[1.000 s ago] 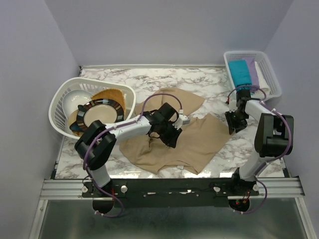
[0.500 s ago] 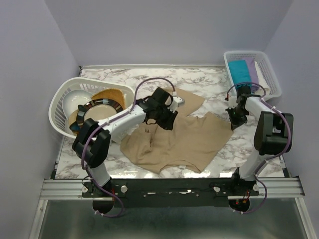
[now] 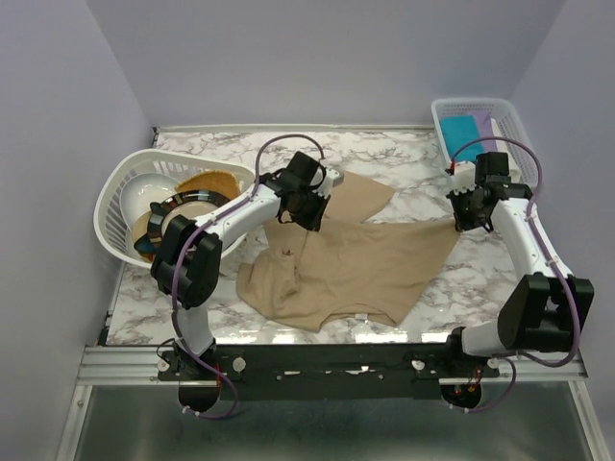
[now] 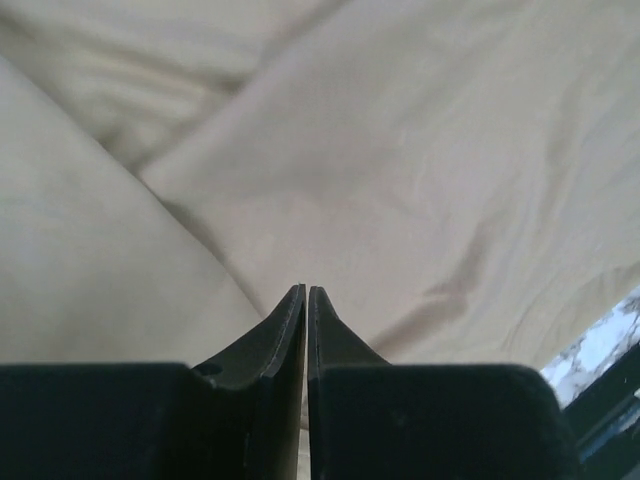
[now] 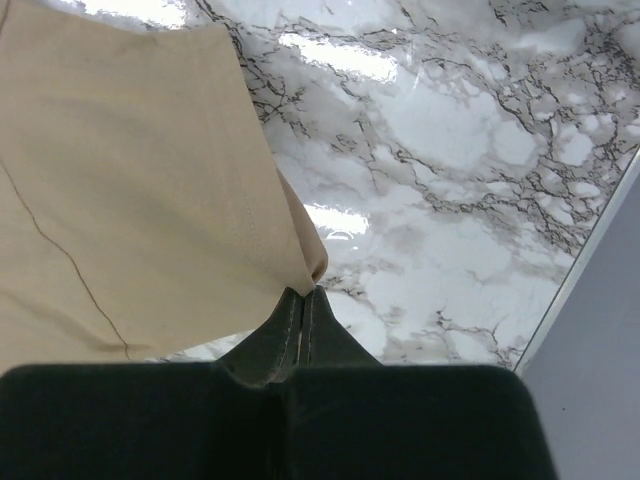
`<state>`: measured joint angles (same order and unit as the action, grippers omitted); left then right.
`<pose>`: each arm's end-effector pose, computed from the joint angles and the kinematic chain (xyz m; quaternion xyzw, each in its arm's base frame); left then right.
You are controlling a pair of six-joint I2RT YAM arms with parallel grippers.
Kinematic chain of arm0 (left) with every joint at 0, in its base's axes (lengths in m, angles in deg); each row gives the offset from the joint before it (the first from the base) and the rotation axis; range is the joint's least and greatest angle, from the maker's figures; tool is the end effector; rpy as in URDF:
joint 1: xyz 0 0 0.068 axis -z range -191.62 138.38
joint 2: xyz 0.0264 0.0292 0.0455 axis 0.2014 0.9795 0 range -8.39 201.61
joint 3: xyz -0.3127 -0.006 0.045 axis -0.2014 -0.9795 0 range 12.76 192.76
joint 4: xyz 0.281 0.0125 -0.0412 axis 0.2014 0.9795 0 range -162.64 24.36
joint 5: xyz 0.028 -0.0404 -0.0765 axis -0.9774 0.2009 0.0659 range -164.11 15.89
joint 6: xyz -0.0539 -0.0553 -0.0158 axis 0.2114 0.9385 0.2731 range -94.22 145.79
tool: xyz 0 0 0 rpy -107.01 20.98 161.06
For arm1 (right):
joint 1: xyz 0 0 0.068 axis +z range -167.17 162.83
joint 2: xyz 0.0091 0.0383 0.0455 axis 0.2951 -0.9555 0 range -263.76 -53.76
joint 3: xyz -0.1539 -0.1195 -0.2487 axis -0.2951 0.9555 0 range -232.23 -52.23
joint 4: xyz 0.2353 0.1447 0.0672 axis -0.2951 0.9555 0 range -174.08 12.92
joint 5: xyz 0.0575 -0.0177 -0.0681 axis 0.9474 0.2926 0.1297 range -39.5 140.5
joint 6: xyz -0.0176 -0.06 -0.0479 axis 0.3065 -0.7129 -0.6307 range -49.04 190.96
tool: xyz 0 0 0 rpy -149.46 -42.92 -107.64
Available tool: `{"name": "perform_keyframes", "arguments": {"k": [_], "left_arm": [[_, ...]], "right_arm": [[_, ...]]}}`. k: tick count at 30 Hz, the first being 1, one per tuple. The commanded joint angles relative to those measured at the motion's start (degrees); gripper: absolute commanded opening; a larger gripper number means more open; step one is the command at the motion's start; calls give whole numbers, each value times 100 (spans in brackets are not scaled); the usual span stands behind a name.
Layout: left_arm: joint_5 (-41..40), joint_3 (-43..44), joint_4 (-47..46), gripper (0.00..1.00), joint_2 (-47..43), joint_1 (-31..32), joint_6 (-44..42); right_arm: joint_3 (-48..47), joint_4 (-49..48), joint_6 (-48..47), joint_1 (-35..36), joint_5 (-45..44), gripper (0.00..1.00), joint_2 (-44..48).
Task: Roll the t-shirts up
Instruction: Flatten out the T-shirt at the center of the board.
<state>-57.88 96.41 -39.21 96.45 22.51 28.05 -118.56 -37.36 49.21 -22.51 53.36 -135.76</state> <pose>0.3636 -0.2693 0.2570 0.3001 0.8952 -0.2218 0.2438 0.3171 -0.0262 0.2786 -0.1444 0.9600 -0.0323 0.2376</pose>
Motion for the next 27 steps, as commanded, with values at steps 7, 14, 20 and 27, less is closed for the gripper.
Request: {"name": "perform_keyframes", "arguments": {"k": [7, 14, 20, 27], "left_arm": [[-679, -352, 313, 29, -384, 6, 144], [-1368, 800, 384, 40, -185, -222, -200], [-683, 1522, 710, 41, 800, -258, -270], [-542, 2662, 138, 41, 2048, -214, -112]], "right_arm": [[243, 786, -21, 16, -241, 0, 1352], [76, 1224, -337, -28, -873, 0, 1985], [190, 1173, -312, -81, -998, 1, 2179], [76, 1173, -197, -90, -822, 0, 2047]]}}
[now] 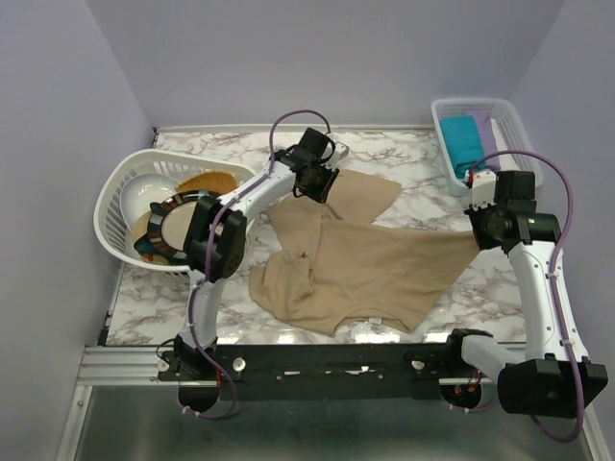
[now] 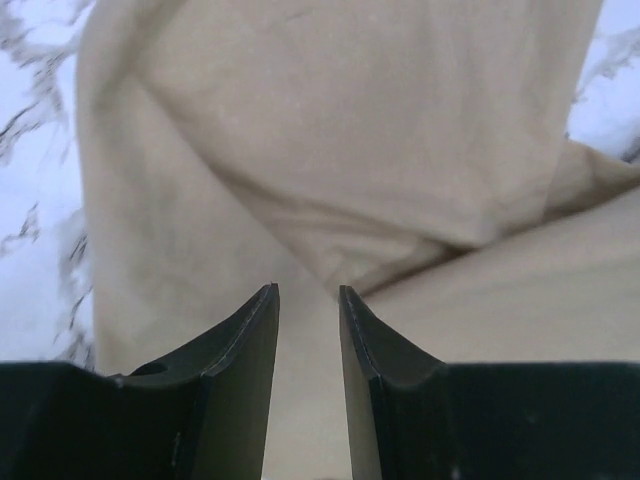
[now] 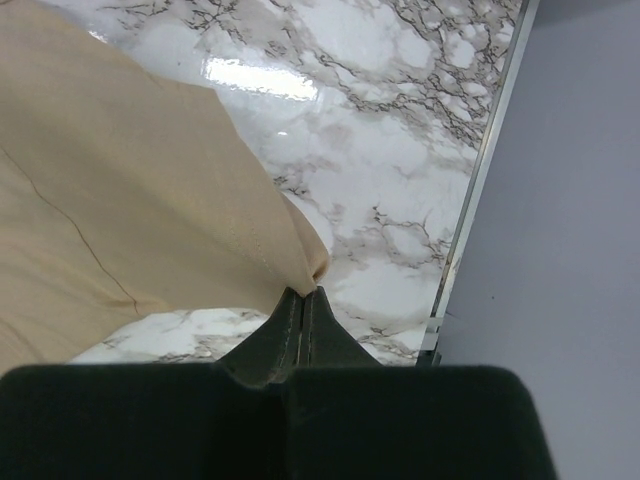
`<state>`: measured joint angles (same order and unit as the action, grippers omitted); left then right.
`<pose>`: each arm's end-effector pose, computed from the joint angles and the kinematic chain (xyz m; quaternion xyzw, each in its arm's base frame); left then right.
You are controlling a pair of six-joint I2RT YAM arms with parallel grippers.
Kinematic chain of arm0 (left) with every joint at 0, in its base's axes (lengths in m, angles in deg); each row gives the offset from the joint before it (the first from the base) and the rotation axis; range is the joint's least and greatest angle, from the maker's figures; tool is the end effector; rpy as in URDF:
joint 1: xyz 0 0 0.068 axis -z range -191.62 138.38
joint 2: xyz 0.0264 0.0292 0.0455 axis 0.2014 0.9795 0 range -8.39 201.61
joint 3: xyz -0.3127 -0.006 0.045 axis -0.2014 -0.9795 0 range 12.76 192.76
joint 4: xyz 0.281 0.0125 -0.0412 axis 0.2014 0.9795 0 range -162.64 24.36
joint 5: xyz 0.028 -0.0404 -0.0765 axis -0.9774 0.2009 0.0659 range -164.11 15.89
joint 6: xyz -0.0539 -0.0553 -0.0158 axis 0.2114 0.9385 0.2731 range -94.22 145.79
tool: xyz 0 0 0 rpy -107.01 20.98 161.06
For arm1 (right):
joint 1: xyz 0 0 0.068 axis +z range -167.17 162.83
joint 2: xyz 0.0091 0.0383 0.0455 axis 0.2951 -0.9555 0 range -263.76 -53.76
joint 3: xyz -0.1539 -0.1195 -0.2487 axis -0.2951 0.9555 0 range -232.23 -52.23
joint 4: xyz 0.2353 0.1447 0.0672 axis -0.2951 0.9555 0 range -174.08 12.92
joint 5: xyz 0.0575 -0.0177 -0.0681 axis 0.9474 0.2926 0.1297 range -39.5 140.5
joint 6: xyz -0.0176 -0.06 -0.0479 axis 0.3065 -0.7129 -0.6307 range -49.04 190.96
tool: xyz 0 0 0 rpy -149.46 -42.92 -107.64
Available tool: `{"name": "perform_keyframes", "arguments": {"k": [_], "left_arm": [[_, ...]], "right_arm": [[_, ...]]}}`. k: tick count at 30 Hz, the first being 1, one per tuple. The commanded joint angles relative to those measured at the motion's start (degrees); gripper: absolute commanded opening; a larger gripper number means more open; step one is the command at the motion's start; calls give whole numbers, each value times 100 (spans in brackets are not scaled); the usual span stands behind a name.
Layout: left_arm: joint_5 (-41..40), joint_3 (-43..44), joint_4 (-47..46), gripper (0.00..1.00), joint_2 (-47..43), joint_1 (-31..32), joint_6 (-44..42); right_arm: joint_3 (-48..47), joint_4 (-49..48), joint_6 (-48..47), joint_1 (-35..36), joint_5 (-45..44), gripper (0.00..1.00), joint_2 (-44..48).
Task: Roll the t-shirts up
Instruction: Flatten out the T-shirt at the center of the board.
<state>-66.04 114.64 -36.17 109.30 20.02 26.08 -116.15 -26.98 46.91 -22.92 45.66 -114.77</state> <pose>0.4419 -0.2835 0.2595 0.2768 0.9027 -0.1528 0.2918 0.2174 -0.0275 0.3423 -0.1384 0.9407 -0.1178 0.2865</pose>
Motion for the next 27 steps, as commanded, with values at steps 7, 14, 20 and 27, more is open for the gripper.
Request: {"name": "perform_keyframes", "arguments": {"k": [7, 14, 20, 27], "left_arm": [[-325, 1388, 183, 47, 1783, -96, 550], [132, -114, 528, 45, 1338, -114, 805], [510, -1731, 624, 38, 109, 105, 902], [1046, -3481, 765, 35, -1659, 772, 630]], "right_arm": [[-314, 143, 15, -48, 185, 1, -314], [-726, -286, -161, -74, -8, 1, -850], [-1419, -708, -319, -355, -123, 0, -1781], [-2886, -665, -416, -742, 9, 0, -3126]]}}
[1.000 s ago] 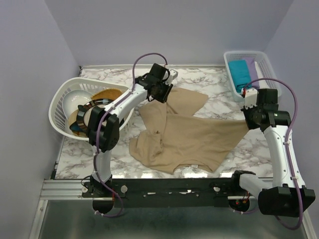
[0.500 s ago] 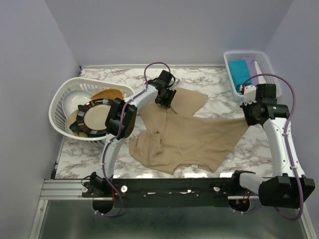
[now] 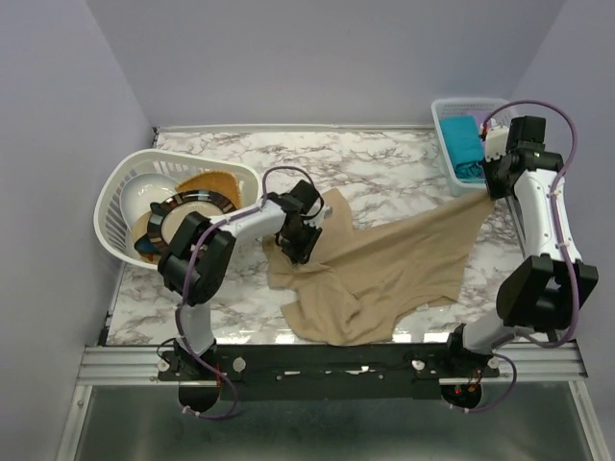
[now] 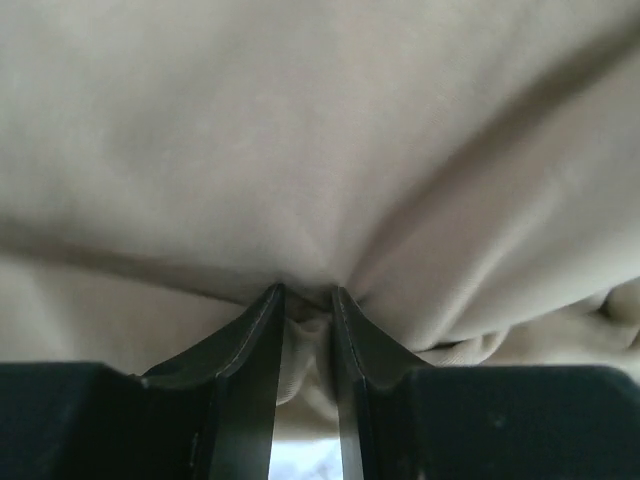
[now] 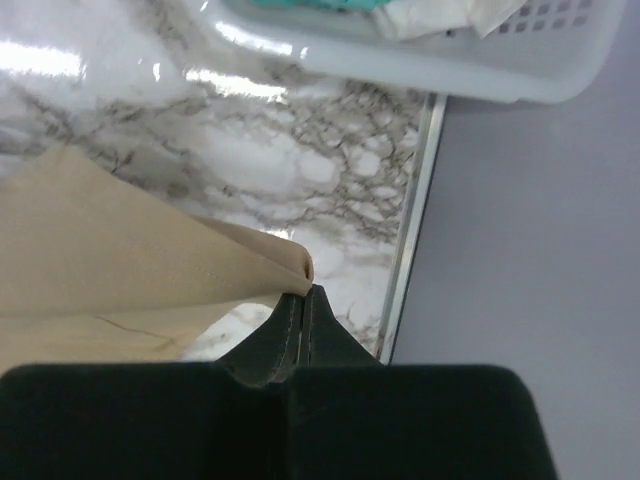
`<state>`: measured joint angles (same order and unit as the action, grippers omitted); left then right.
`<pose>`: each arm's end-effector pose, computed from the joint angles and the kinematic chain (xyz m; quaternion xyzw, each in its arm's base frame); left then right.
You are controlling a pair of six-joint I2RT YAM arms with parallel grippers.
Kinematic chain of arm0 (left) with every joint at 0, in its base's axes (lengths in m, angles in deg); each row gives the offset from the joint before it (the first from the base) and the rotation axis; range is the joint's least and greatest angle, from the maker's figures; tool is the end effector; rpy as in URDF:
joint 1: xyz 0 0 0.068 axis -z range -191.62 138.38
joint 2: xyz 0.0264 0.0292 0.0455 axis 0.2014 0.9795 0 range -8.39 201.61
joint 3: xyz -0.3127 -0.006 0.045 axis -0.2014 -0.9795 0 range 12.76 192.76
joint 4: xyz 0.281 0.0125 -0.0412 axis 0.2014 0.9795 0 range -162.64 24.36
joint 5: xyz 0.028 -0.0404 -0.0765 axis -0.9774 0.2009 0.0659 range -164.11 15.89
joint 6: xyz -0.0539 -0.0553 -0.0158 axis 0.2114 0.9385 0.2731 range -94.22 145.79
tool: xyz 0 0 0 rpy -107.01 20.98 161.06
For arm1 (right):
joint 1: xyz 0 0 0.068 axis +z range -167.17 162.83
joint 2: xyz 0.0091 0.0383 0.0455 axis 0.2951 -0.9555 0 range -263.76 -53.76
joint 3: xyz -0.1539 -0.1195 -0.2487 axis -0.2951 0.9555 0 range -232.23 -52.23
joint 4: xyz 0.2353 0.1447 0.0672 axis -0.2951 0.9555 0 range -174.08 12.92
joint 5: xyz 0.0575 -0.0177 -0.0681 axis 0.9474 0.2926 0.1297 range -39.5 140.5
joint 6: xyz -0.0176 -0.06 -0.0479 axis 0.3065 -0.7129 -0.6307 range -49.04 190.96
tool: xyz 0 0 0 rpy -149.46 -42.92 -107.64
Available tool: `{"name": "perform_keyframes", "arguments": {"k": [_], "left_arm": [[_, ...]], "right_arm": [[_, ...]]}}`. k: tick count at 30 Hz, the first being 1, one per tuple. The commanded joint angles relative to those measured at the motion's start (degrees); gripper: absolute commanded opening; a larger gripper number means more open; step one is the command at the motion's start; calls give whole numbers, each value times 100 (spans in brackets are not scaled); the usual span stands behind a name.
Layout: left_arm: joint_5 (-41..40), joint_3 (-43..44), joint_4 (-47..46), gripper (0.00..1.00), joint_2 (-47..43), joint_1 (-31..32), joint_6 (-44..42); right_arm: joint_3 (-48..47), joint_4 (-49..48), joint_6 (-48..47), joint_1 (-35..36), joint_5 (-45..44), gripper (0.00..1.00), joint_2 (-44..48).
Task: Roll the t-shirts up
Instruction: Flatten out the T-shirt at the center of the board.
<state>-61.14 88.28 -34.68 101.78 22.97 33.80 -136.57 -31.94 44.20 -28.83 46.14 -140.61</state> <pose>0.3402 -0.2531 0.1658 0.2423 0.9520 -0.1586 0.0995 0.3481 -0.0770 0.3543 -0.1136 0.9454 -0.1341 0.2746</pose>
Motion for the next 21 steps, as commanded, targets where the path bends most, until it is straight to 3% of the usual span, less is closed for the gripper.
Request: {"name": "perform_keyframes", "arguments": {"k": [1, 4, 7, 9, 11, 13, 16, 21], "left_arm": [[636, -1012, 617, 35, -1110, 687, -168], [725, -718, 747, 40, -1656, 856, -404], [-118, 221, 802, 45, -1473, 543, -765], [-321, 838, 731, 48, -938, 156, -775], [-523, 2032, 818, 54, -72, -370, -722], [-637, 3233, 1046, 61, 555, -566, -774], [-647, 4509, 1353, 62, 1602, -804, -933], [-533, 5156, 1408, 63, 2518, -1006, -880]], "right_arm": [[-996, -126, -154, -152, -30, 0, -665], [-1330, 33, -75, -152, 58, 0, -921], [-1358, 235, 39, -152, 198, 0, -939], [-1218, 244, 92, -152, 277, 1, -852], [-929, 200, 127, -152, 304, 0, -676], [-761, 200, 101, -152, 365, 0, -562], [-576, 297, 66, -152, 401, 0, -360], [-373, 376, 92, -152, 708, 0, -149]]}}
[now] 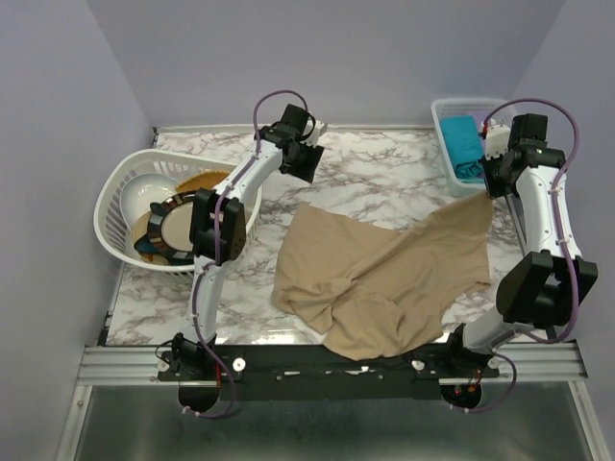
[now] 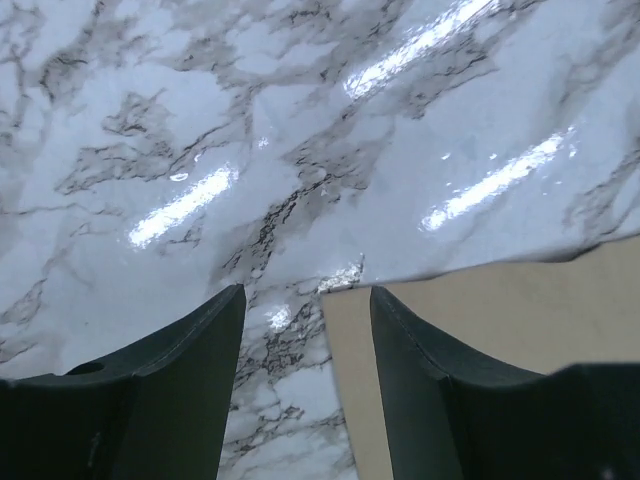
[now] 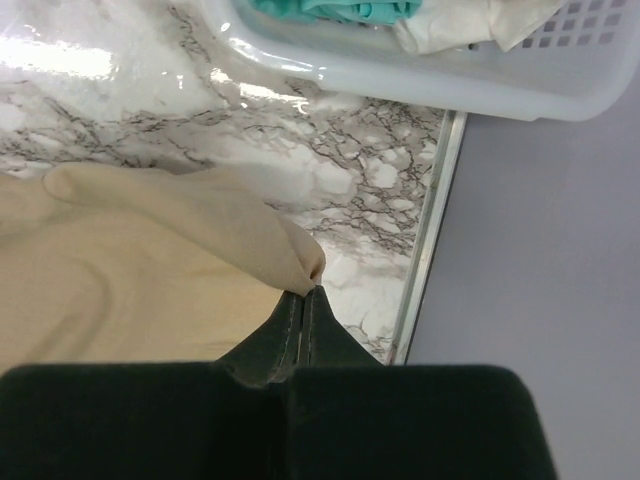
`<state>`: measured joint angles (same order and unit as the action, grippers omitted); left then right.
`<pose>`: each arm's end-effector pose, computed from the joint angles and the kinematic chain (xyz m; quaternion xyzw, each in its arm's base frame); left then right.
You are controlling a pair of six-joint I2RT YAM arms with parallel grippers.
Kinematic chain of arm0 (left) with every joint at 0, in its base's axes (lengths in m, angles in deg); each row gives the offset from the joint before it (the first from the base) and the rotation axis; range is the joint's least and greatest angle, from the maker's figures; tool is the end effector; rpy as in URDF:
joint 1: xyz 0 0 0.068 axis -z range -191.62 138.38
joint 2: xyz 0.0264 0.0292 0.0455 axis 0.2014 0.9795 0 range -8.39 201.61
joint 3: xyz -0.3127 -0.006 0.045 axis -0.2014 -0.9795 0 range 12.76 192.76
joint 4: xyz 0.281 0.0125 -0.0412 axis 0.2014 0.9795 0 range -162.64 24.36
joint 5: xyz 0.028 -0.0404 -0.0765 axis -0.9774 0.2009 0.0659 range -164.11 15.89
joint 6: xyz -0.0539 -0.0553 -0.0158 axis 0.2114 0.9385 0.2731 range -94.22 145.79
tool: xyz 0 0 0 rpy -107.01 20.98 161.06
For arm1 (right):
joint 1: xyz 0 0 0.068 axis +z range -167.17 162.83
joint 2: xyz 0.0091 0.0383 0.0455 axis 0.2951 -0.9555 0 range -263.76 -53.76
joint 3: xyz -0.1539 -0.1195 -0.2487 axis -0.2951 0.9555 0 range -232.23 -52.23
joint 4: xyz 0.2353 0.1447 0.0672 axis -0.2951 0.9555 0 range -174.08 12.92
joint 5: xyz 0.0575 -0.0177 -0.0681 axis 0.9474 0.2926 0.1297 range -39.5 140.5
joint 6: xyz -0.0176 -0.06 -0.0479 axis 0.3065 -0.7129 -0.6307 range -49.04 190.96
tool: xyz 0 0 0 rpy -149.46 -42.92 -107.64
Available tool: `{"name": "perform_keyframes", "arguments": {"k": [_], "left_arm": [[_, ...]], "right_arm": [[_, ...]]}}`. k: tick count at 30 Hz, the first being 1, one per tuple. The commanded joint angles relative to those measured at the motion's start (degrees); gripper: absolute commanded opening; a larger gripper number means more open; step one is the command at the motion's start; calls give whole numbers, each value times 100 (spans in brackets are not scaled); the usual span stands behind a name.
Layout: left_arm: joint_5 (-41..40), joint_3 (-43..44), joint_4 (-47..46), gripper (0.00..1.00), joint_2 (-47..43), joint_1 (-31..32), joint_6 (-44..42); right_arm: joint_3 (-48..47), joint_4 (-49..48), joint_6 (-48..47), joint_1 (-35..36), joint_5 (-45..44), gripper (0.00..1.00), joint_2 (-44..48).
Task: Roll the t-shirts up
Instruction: Flatten out the T-shirt at the center of the board.
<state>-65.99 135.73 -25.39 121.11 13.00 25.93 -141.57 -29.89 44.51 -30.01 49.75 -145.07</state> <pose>0.5176 -0.2477 0.2668 0.2224 0.9219 -0.1323 0.2885 0.3674 -0.0846 0.3550 -0.1115 0.9502 -0.1038 0.2720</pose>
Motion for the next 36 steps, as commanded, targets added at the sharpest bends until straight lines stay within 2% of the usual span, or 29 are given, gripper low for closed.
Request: {"name": "perform_keyframes", "arguments": {"k": [1, 6, 14, 30, 33, 36], "left_arm": [[22, 385, 453, 63, 630, -45, -93], [383, 323, 488, 60, 788, -89, -102], [401, 42, 496, 56, 858, -107, -67], [506, 51, 540, 47, 1219, -98, -41], [498, 16, 540, 40, 1228, -98, -40], [462, -63, 575, 40, 1167, -98, -32]], "right_arm": [[153, 170, 79, -43, 357, 0, 306], [224, 162, 141, -34, 401, 0, 324], [49, 179, 150, -34, 392, 0, 131], [31, 153, 141, -34, 278, 0, 8], [-4, 144, 150, -34, 269, 1, -36], [-48, 135, 150, -34, 269, 0, -98]]}}
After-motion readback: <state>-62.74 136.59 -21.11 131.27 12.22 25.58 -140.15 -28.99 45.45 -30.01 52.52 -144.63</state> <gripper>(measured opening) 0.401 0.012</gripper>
